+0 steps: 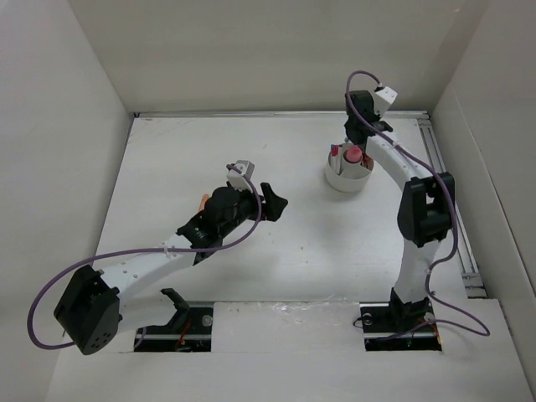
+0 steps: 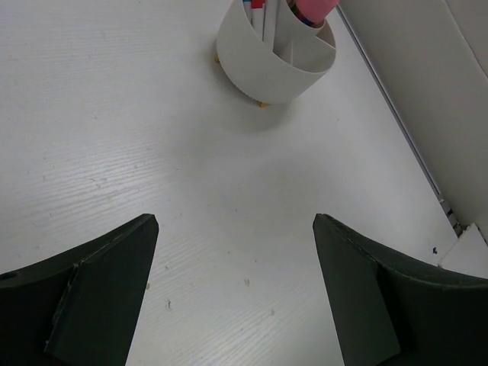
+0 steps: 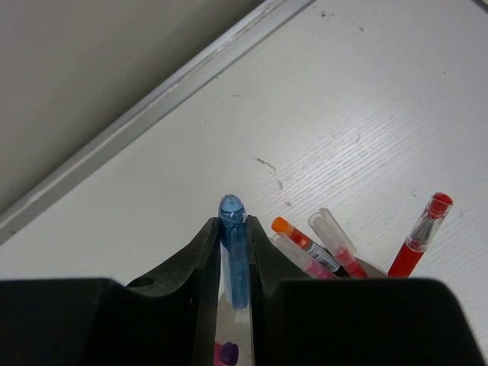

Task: Sort the stationery into containers
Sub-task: Place the stationery in the storage box.

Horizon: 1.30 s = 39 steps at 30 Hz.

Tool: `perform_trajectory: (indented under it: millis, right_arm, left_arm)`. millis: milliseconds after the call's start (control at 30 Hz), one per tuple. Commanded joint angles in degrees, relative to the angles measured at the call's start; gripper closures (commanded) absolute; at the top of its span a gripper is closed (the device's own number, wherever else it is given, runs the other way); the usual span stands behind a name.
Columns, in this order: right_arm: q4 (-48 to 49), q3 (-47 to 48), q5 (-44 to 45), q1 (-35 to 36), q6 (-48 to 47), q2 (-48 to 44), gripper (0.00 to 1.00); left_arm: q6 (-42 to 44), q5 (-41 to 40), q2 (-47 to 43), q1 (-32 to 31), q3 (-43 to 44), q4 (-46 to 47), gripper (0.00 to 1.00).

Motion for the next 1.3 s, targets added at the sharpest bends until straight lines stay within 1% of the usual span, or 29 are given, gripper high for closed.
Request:
perform_trajectory:
  millis: [0,200,400,500,633,900,1267]
  right_arm:
    - [-2.9,5.0,7.1,1.6,-3.4,1.7,0.96]
    - [-4.2,5.5,7.6,2.7,-4.8,4.0,0.96]
    - [-5.0,5.5,7.6,2.7,-4.8,4.0,0.94]
    - [-5.5,5.5,7.6,3.8,-5.3,4.0,0.94]
    - [-8.0,8.1,8.4,3.8,-6.0,4.7,0.93]
    - [-10.3,8.6,8.9,5.5,-6.0,6.5,0.93]
    - [-12.7,10.4,10.9,5.5,-6.0,8.1,0.91]
  left_arm:
    - [-0.2,0.9,-0.8,0.0,0.2,2.0,0.19]
    - [-0.2,1.5,-0.2,0.0,0.2,1.9,0.19]
    - [-0.2,1.5,0.4,0.0,0.2,2.6,0.19]
    - [-0.2,1.5,0.4,0.0,0.2,2.6,0.19]
    - [-0.2,1.5,0.4,0.0,0.2,2.6,0.19]
    - [-0.2,2.0,0.9,0.0,0.7,2.6,0.19]
    - [-0.7,1.5,0.4,0.0,0.7,2.0,0.19]
